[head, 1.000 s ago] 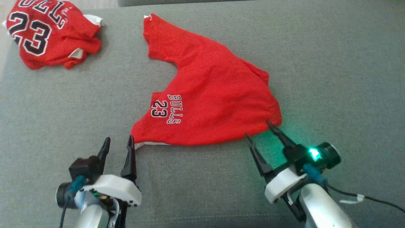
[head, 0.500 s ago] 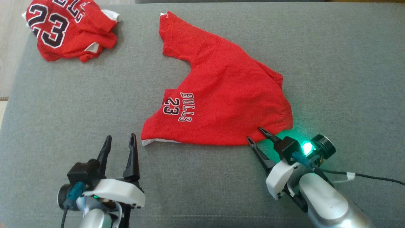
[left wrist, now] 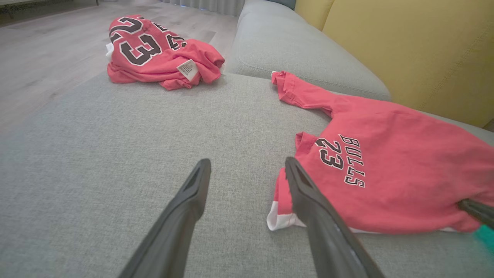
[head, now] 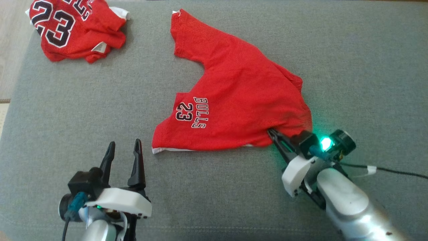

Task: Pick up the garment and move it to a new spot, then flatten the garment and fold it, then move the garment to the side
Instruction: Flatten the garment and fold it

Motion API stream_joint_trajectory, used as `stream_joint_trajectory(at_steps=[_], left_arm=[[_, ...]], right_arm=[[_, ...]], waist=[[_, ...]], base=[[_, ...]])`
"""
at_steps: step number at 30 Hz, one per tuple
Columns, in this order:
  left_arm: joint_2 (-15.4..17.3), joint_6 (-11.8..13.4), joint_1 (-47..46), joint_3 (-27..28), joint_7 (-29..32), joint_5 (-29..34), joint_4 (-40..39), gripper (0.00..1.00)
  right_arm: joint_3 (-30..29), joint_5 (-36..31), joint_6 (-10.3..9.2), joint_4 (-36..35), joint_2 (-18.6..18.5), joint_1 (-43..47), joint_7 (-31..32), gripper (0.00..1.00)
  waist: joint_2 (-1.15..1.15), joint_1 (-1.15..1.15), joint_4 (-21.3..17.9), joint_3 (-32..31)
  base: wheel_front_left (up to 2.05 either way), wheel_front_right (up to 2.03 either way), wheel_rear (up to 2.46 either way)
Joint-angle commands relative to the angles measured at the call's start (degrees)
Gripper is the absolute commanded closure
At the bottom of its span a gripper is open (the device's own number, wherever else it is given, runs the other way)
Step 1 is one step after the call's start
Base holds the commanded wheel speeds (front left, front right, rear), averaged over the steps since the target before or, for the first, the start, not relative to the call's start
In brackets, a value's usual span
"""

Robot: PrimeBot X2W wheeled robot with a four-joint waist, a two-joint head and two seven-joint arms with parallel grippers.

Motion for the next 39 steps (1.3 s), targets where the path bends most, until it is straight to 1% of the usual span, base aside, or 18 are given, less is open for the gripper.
stream_joint_trajectory(at_steps=[1, 7, 13, 17, 24, 28, 32, 33, 34, 35, 36, 39], left_arm=[[0.0, -0.3, -1.0, 2.6, -0.7, 0.8, -2.1, 0.0], [-0.5, -0.6, -1.1, 3.3, -0.7, 1.3, -2.3, 0.0], [-1.0, -0.8, -1.7, 3.7, -0.7, 1.7, -2.6, 0.0], [-1.4, -1.3, -2.4, 3.8, -0.7, 1.8, -2.6, 0.0], [-1.9, -1.9, -3.5, 3.1, -0.7, 2.0, -2.5, 0.0], [-2.1, -2.2, -4.1, 2.8, -0.7, 2.0, -2.3, 0.0], [-2.1, -2.5, -4.7, 2.2, -0.7, 2.2, -1.7, 0.0], [-2.1, -2.5, -4.8, 2.0, -0.7, 2.2, -1.6, 0.0], [-2.2, -2.5, -4.8, 1.9, -0.7, 2.3, -1.6, 0.0], [-2.2, -2.5, -4.9, 1.9, -0.7, 2.3, -1.6, 0.0], [-2.2, -2.6, -5.0, 1.8, -0.7, 2.4, -1.6, 0.0], [-2.2, -2.6, -5.1, 1.7, -0.7, 2.7, -1.9, 0.0]], right_arm=[[0.2, 0.7, -0.05, -1.8, 0.0, -2.3, -1.1, 1.0], [-0.7, 2.2, -0.05, -4.8, 0.3, -5.5, -1.6, 1.0], [0.3, 2.7, -0.05, -4.0, -0.3, -10.2, -0.1, 1.0], [1.4, 3.9, -0.05, -0.6, -1.9, -15.7, 1.5, 1.0], [3.7, 6.8, -0.05, 6.4, -3.6, -21.2, 3.1, 1.0], [5.4, 8.9, -0.05, 10.2, -3.8, -23.4, 3.5, 1.0], [7.8, 10.8, -0.05, 13.4, -3.5, -24.6, 3.5, 1.0], [8.1, 11.2, -0.05, 13.9, -3.5, -24.9, 3.0, 0.95], [8.3, 11.7, -0.05, 14.3, -3.3, -25.1, 2.5, 0.56], [8.5, 12.2, -0.05, 14.7, -3.2, -25.2, 1.9, 0.11], [8.7, 12.6, -0.05, 15.0, -3.0, -25.4, 1.4, 0.0], [9.1, 13.5, -0.05, 15.5, -2.9, -25.8, 0.0, 0.0]], waist=[[0.0, 0.0, 0.0, 0.1], [0.0, 0.0, 0.2, 0.4], [0.0, 0.0, 1.6, 1.3], [0.0, 0.0, 3.8, 2.4], [0.0, 0.0, 6.8, 4.2], [0.0, 0.0, 7.6, 5.1], [0.0, 0.0, 7.6, 5.4], [0.0, 0.0, 7.4, 5.4], [0.0, 0.0, 7.1, 5.3], [0.0, 0.0, 6.7, 5.3], [0.0, 0.0, 6.3, 5.2], [0.0, 0.0, 5.0, 4.8]], base=[[0.0, 0.0, 0.0], [0.0, 0.0, 0.0], [0.0, 0.0, 0.0], [0.0, 0.0, 0.0], [0.0, 0.0, 0.0], [0.0, 0.0, 0.0], [0.0, 0.0, 0.0], [0.0, 0.0, 0.0], [0.0, 0.0, 0.0], [0.0, 0.0, 0.0], [0.0, 0.0, 0.0], [0.0, 0.0, 0.0]])
